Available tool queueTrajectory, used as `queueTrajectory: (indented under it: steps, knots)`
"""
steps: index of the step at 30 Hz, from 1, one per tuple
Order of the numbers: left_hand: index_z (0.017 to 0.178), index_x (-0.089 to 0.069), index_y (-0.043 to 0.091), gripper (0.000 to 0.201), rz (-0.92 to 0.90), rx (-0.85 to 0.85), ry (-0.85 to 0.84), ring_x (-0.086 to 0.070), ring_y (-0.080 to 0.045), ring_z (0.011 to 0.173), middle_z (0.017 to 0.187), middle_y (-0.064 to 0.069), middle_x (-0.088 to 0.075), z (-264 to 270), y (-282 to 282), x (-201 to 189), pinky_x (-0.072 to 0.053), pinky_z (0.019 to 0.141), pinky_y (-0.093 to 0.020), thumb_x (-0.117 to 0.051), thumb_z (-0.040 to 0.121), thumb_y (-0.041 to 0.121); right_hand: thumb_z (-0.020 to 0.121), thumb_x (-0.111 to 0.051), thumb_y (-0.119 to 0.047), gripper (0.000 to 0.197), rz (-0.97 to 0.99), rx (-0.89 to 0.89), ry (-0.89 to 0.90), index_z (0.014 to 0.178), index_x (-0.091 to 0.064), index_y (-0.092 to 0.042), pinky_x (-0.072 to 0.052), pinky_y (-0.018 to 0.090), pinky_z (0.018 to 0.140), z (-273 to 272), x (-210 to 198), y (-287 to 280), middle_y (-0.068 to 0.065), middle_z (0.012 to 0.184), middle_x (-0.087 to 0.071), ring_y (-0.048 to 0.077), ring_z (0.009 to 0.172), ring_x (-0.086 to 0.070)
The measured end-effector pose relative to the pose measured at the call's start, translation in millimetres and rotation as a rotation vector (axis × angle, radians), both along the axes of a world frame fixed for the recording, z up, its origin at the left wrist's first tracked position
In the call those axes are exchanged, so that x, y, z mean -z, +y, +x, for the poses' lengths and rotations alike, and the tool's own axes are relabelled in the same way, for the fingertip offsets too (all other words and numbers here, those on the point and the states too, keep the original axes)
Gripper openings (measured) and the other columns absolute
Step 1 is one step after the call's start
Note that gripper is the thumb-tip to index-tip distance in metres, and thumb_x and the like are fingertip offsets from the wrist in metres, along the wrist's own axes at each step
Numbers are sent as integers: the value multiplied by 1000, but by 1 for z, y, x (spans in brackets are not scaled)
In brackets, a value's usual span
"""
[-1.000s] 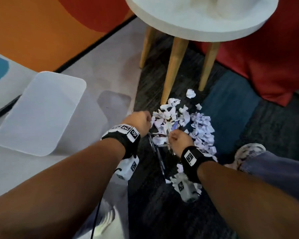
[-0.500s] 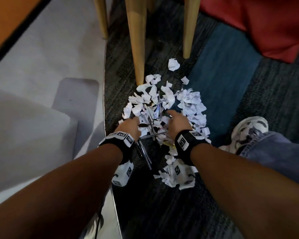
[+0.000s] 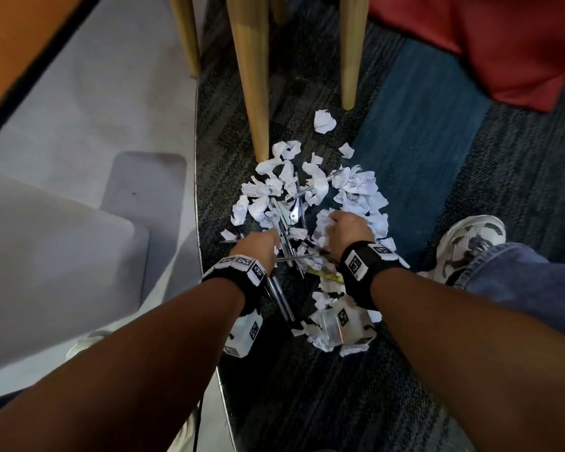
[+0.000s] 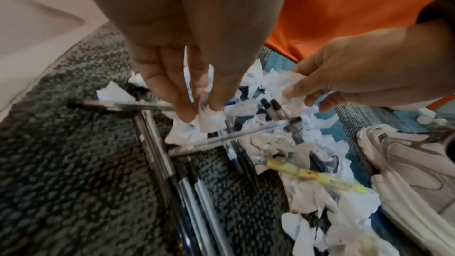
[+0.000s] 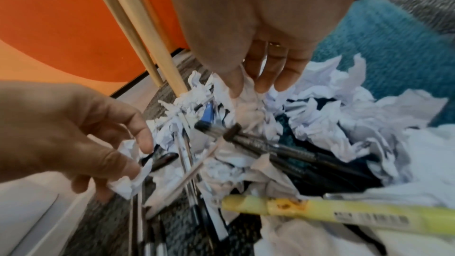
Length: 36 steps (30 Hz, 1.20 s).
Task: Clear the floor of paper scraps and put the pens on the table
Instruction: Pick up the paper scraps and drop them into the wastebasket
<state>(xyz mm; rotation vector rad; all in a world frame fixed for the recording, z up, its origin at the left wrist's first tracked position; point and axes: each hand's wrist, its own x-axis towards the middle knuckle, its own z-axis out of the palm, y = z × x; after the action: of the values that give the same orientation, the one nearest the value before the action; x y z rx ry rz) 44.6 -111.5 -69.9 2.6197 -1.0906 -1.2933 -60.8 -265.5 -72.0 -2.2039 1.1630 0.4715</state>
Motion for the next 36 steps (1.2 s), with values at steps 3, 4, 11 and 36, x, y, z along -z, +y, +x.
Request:
queueTrajectory:
  steps: [3,4,11,36]
  knots:
    - [108,-52,19,24,-52,-69,-45,-56,-26,78,93,-9,-60,4,1,-27,-44,65,-31,-52,89,6,94,-50,-13,22,14,83,-50,111,-64,-12,-47,31,82,2,-26,-2,16,107,-65,33,107,-60]
    - [109,-52,19,24,-68,-91,-53,-55,-26,78,92,-8,-59,6,1,-39,-44,66,-31,-53,89,6,95,-52,-15,28,24,103,-55,121,-61,-14,-47,33,89,3,-36,-2,16,119,-63,32,113,-58]
    - [109,-52,22,27,-199,-195,-143,-61,-29,88,106,-11,-64,20,21,-130,-44,68,-30,-51,88,5,97,-52,-14,35,24,26,-173,132,-54,-9,-44,31,95,19,-115,21,18,127,-60,32,119,-55]
    - [107,-55,22,22,-324,-678,-587,-61,-28,91,101,-8,-67,84,266,-271,-48,74,-33,-51,89,11,90,-52,-21,16,-11,-648,-560,103,-61,-22,-47,29,73,176,-278,274,8,96,-68,31,90,-62]
